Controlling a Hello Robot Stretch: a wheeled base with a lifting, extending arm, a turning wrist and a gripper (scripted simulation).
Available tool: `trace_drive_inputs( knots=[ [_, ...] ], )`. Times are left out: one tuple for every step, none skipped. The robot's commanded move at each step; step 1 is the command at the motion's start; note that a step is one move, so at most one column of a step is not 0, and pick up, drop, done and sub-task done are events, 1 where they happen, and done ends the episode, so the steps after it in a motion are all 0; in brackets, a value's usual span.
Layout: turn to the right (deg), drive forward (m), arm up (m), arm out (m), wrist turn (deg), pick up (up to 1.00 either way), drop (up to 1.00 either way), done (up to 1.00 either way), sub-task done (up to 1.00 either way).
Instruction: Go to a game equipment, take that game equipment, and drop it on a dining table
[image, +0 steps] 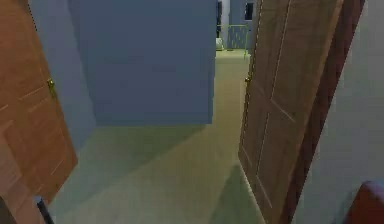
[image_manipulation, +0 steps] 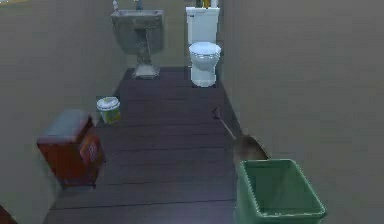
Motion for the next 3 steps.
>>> trace_drive_inputs(
  knots=[
    [0.0, 1.0, 0.0, 0.0, 0.0, 0.0, 0.0, 0.0, 0.0],
    [0.0, 0.95, 0.0, 0.0, 0.0, 0.0, 0.0, 0.0, 0.0],
    [45.0, 0.0, 0.0, 0.0, 0.0, 0.0, 0.0, 0.0, 0.0]
  ],
)
